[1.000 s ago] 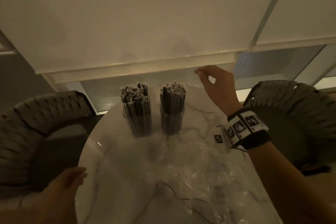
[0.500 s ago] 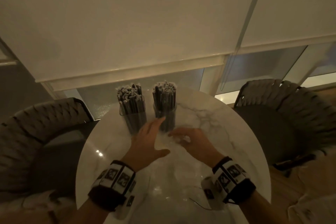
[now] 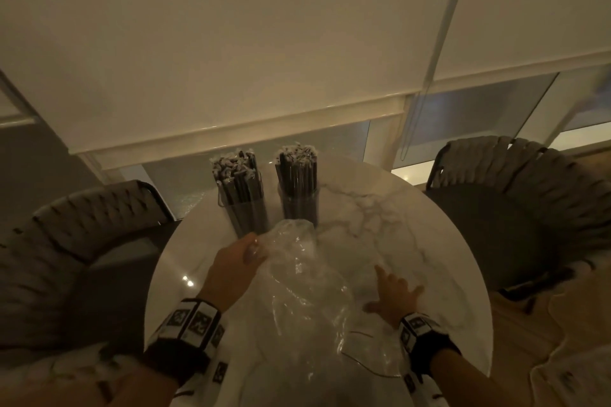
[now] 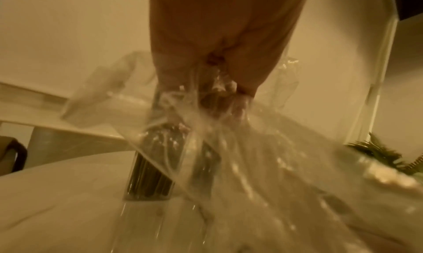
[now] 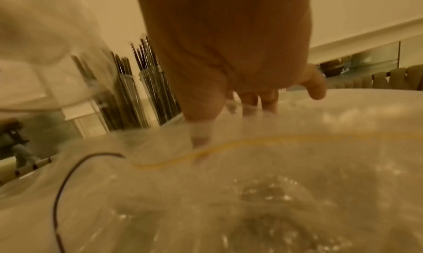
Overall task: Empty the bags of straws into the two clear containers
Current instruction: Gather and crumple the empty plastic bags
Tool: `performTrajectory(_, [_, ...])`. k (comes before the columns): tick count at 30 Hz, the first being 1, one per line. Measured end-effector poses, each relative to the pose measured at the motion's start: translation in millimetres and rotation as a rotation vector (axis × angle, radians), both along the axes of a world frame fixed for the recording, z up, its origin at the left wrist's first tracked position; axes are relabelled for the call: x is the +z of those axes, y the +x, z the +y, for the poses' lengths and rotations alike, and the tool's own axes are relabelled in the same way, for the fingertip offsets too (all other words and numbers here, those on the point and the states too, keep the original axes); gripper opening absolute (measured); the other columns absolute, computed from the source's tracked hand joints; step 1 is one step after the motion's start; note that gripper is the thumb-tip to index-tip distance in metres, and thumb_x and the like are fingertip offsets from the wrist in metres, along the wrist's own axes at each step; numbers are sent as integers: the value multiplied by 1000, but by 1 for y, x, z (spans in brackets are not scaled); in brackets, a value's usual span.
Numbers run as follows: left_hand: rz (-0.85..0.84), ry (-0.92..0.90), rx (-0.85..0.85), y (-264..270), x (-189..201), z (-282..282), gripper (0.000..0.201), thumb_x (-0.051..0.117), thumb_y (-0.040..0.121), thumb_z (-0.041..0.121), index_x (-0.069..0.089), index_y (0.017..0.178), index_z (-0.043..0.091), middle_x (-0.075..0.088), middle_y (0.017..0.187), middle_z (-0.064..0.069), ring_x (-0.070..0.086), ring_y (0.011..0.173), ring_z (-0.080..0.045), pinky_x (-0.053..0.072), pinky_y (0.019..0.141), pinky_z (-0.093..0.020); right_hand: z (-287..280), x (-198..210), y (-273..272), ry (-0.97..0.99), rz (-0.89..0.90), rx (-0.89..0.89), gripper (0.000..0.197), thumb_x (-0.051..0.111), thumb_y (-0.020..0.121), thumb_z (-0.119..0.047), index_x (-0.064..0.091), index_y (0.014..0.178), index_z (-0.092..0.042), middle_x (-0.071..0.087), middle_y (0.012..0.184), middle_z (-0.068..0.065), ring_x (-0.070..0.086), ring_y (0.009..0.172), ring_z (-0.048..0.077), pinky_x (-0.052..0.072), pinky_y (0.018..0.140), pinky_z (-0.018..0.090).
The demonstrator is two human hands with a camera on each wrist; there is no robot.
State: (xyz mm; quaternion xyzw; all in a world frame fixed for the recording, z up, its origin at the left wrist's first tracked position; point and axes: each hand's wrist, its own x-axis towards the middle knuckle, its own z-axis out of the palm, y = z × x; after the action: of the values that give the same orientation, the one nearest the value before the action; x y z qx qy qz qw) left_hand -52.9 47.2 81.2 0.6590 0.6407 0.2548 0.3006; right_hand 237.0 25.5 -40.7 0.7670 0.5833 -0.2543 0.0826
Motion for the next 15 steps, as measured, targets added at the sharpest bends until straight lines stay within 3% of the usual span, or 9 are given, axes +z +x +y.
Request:
performTrajectory(2, [-60,-20,19,1,4,-4,21,61,86,35,60,94,16,63,85,2,61,79,-20,52,70,-29,4,5,-4,129,46,-62,50,58,85,-42,47,128,-18,53,131,5,45,123,25,25,105,48])
performTrajectory(4, [-123,-39,14,3,8,-6,31,68,76,47,57,96,26,62,89,7,62,83,-17,52,69,-28,12,26,-15,260,156,-77,28,60,84,-36,63,106,-20,64,115,3,55,112,23,35,98,39])
performTrajectory(6, [-139,-60,-29,8,10,-7,67,73,63,59,48,120,34,56,110,11,56,99,-12,47,81,-28,20,53,-31,412,293,3,16,66,78,-34,70,90,-24,67,99,2,60,94,19,46,89,36])
performTrajectory(8, [-73,-68,-104,11,9,-5,104,74,51,69,26,139,42,37,133,6,44,117,-13,41,98,-36,19,82,-49,496,501,159,13,70,76,-28,71,87,-21,61,97,1,56,86,12,48,81,29])
performTrajectory(10, [-10,-86,-151,15,5,-4,100,69,39,80,24,127,64,28,144,6,37,127,-14,35,108,-46,11,109,-65,523,649,314,16,69,81,-22,71,95,-14,60,97,-5,54,83,2,41,74,8])
performTrajectory(11, [-75,-133,-147,17,5,-3,90,68,35,83,35,116,67,39,141,7,43,125,-12,39,106,-44,8,120,-70,532,708,346,16,68,83,-19,70,98,-12,60,94,-9,53,78,-4,38,70,2])
performTrajectory(13, [-206,-210,-160,18,7,-3,64,73,37,77,55,93,52,68,98,16,62,95,4,49,90,-28,3,134,-71,570,814,357,17,66,84,-14,69,101,-16,62,91,-16,57,74,-11,39,70,1])
performTrajectory(14, [-248,-218,-164,17,8,-4,53,76,44,68,57,87,44,70,80,21,63,81,8,50,83,-25,2,139,-69,579,853,343,21,66,84,-13,67,103,-22,63,93,-20,57,80,-16,39,74,1])
performTrajectory(15, [-256,-191,-130,16,13,-6,44,74,51,60,59,87,40,69,74,21,63,75,7,49,77,-24,1,141,-66,586,873,312,27,67,84,-15,63,106,-30,62,98,-24,56,88,-19,38,79,0])
